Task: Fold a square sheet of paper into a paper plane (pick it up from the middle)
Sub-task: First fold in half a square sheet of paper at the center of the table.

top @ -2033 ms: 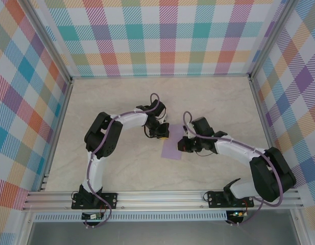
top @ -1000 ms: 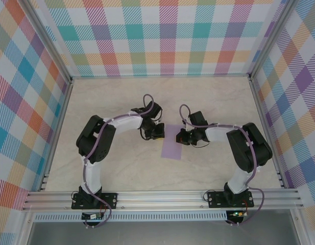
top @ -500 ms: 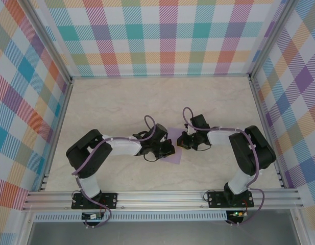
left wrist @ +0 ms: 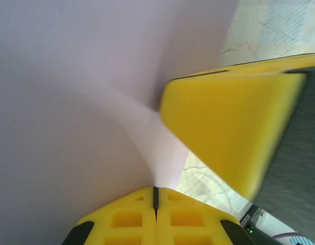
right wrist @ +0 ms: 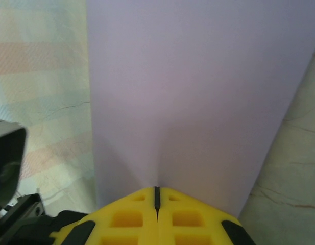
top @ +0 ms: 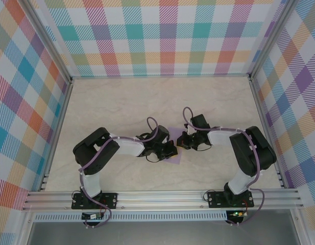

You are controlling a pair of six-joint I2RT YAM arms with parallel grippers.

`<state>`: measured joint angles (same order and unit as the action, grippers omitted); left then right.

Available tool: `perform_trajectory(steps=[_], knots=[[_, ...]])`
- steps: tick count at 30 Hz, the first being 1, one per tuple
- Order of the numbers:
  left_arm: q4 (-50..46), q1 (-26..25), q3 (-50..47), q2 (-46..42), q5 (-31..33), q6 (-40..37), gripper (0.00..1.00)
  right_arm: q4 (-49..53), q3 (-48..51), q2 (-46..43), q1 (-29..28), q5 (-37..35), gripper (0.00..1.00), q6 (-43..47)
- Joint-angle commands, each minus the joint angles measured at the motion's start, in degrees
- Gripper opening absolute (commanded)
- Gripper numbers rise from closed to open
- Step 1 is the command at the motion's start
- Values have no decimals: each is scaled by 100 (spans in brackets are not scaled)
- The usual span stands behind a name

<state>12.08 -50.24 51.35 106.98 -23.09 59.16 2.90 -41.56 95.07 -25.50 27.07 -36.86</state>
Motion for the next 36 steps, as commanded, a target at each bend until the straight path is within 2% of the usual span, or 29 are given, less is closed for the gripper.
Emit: perform_trajectory(steps=[1, 9, 17, 24, 36], knots=[[-104, -110, -7, 11, -73, -62, 0, 39, -13, -302, 43, 122, 0, 195], [-320, -112, 118, -20, 2, -217, 0, 28, 223, -269, 166, 43, 0, 354], [74, -141, 134, -73, -265, -274, 0, 46, 194, 118, 190, -148, 0, 277], [-1, -182, 292, 65, -299, -320, 0, 5, 221, 179, 187, -206, 0, 214], [-915, -188, 441, 262, 6, -545, 0, -139, 238, 135, 222, -174, 0, 359]])
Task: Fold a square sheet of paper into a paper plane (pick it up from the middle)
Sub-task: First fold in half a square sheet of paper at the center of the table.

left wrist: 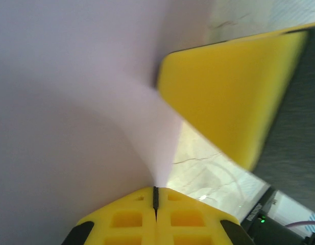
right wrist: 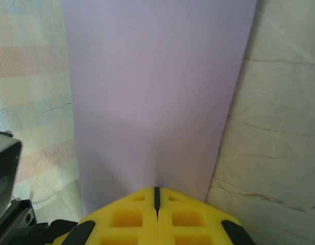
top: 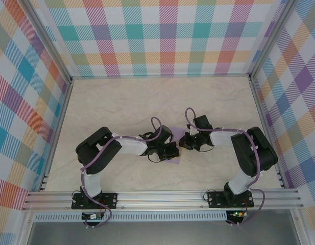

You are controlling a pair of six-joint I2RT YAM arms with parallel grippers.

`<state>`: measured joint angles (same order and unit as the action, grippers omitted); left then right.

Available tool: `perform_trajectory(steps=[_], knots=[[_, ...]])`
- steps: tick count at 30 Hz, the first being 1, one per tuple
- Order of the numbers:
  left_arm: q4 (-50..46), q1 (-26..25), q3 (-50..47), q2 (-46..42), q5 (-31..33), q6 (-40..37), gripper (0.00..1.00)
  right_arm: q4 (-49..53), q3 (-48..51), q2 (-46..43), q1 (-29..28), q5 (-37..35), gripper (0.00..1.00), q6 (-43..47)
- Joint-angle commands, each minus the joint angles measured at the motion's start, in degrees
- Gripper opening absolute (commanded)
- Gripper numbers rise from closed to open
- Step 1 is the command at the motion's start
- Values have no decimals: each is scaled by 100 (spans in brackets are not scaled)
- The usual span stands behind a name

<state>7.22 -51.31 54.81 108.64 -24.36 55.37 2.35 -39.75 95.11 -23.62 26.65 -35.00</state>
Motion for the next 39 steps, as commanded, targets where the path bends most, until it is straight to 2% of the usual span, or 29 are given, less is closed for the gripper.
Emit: perform_trajectory(steps=[1, 10, 19, 39], knots=[[-465, -82, 100, 96, 142, -180, 0, -112, 64, 123, 41, -104, 0, 199], [-769, -81, 221, 94, 278, -257, 0, -630, 245, -125, 41, 324, 0, 443], [-1247, -81, 242, 96, 361, -229, 0, -464, 181, 166, 259, -241, 0, 359], [-1707, -79, 164, 283, 254, -17, 0, -174, -1475, 1387, 1401, -570, 0, 365]])
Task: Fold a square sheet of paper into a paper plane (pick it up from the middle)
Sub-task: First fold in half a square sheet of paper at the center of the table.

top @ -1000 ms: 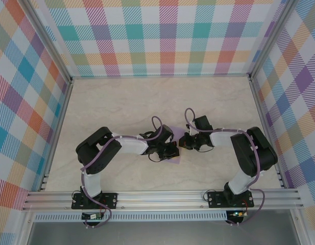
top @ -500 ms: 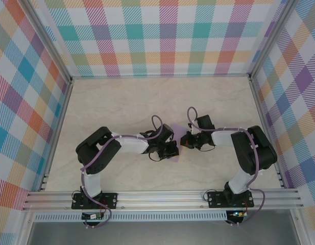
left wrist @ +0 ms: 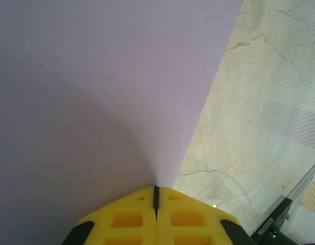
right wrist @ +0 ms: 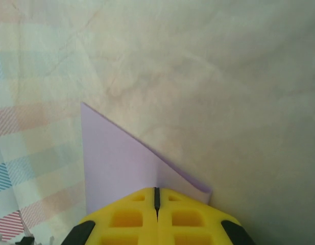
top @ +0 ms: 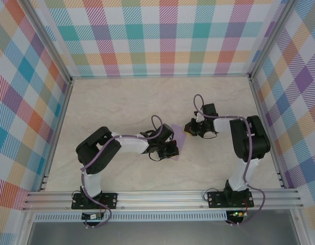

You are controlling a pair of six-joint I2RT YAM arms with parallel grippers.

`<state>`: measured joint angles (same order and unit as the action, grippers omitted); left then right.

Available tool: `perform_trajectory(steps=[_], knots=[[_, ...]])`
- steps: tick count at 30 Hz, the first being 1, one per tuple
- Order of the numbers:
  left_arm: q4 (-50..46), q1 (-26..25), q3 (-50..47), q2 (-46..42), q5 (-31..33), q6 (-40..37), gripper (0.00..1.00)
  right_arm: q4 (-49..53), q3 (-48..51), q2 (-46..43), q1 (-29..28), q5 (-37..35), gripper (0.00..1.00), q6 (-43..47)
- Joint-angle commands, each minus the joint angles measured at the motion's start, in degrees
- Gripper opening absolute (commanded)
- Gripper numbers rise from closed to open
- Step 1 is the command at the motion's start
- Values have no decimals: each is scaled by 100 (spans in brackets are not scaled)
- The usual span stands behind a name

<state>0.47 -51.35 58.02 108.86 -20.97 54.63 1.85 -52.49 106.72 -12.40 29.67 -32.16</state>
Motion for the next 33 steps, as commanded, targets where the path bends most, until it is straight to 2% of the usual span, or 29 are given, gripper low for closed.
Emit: perform_trajectory(steps=[1, 7, 12, 15, 20, 24, 29, 33], knots=[[-1039, -76, -152, 253, -78, 52, 0, -99, -269, 243, 328, -890, 0, 75], [-1091, -69, 17, 253, -83, -121, 0, 52, -504, -178, 419, -830, 0, 146], [-1078, -77, 309, 267, -74, -295, 0, -159, 77, -953, 380, 11, 0, 5], [-953, -79, 389, 259, -88, -313, 0, -161, 447, -1120, 239, 528, 0, -19], [-813, -82, 506, 178, -127, -422, 0, -9, 584, -943, -29, 877, 0, 108], [-699, -77, 611, 13, -118, -553, 0, 157, 263, -462, -104, 1075, 0, 236], [-350, -77, 730, -98, -128, -729, 0, 417, 5, -136, -107, 871, 0, 409], [-263, -73, 1025, 198, -106, -923, 0, 575, -85, 14, -106, 772, 0, 547]])
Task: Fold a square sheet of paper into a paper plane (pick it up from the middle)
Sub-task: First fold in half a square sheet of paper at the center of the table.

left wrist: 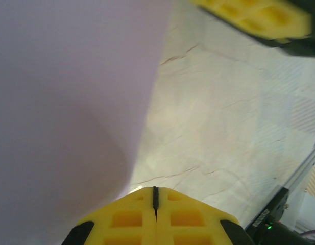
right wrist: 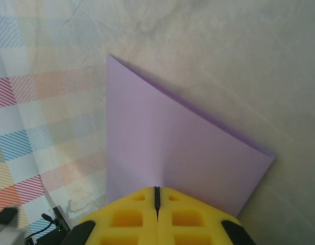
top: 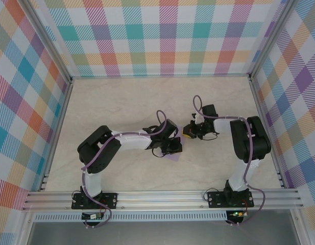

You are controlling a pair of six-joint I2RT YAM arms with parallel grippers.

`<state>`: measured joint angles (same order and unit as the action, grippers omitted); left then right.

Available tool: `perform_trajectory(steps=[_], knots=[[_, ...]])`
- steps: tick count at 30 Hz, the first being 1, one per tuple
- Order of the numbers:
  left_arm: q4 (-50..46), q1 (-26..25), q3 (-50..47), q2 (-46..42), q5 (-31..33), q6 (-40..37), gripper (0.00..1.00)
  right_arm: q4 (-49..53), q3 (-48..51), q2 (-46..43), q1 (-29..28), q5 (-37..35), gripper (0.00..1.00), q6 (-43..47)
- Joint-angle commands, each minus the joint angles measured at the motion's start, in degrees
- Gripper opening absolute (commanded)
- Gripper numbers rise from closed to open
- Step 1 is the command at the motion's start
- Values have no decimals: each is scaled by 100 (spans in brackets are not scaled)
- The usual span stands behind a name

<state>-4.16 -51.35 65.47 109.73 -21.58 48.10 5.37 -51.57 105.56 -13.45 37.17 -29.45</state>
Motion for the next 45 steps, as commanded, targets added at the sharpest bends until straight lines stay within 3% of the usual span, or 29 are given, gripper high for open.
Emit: perform_trajectory(steps=[1, 11, 31, 45], knots=[[212, -70, 356, 202, -10, -314, 0, 249, -187, 160, -2, 10, 0, 298], [204, -17, 563, 751, 360, -707, 0, 362, -135, 272, 0, -191, 0, 406], [2077, -24, -1535, 160, -392, -308, 0, 1093, -494, 753, 1, -1182, 0, 345], [1471, -378, -2002, -466, -483, -565, 0, 1229, -616, 808, 1, -1297, 0, 309]])
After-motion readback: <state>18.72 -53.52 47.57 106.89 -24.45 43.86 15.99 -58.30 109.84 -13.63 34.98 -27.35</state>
